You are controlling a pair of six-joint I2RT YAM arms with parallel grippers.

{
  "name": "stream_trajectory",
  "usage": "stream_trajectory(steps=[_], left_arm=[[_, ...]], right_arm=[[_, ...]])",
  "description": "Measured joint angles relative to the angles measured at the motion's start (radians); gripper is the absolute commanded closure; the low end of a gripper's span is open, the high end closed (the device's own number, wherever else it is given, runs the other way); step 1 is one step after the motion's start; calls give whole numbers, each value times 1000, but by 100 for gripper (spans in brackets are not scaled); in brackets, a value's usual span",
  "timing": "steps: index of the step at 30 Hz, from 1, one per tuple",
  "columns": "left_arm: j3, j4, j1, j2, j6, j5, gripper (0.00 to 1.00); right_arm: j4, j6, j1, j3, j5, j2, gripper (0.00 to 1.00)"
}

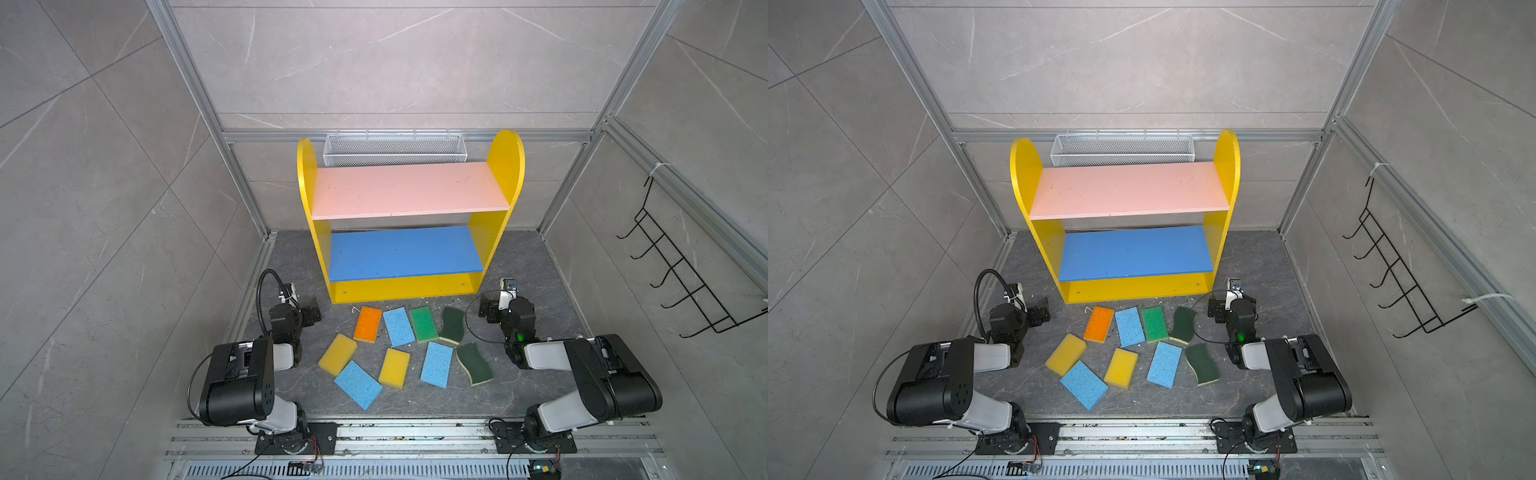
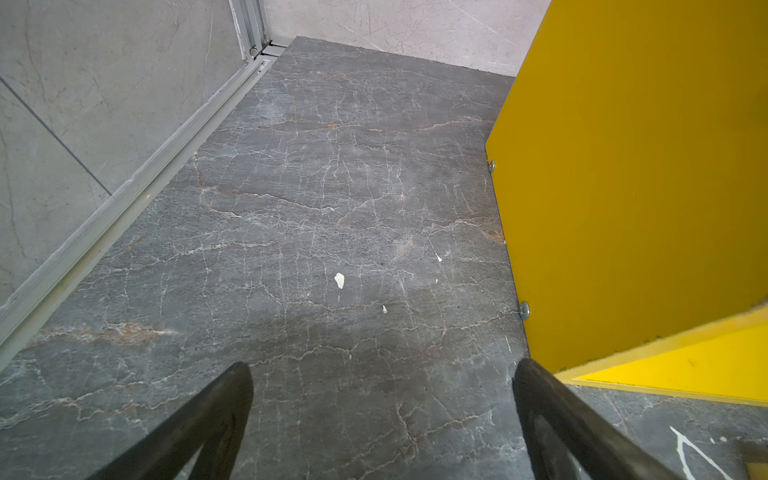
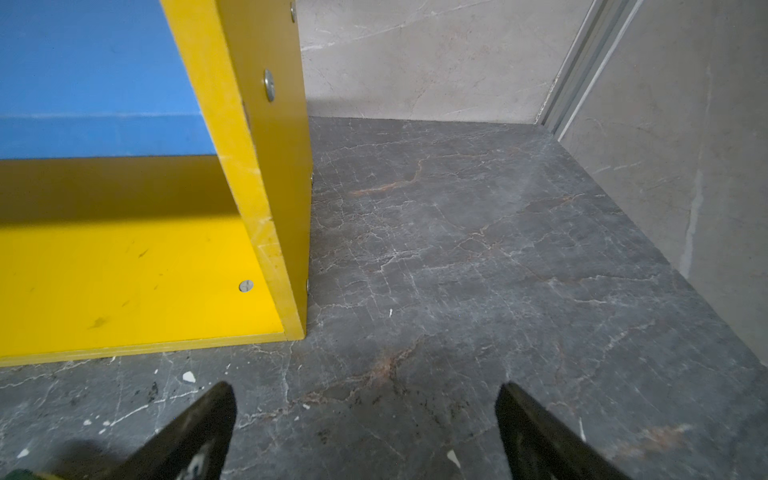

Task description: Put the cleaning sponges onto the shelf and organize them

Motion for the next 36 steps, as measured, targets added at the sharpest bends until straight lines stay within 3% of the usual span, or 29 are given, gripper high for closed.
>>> stream_trajectory(steps=[23,31,36], left_arm=[[2,-8,-5,0,1,0,0],[159,-264,-21,-66,14,-10,0],[160,-378,-34,-204,-2,-48,0]], right_arm=[[-4,0,-8,6,-14,0,3],[-52,0,-7,12,-10,-24,6],[-284,4,-1,90,23,-211,6]])
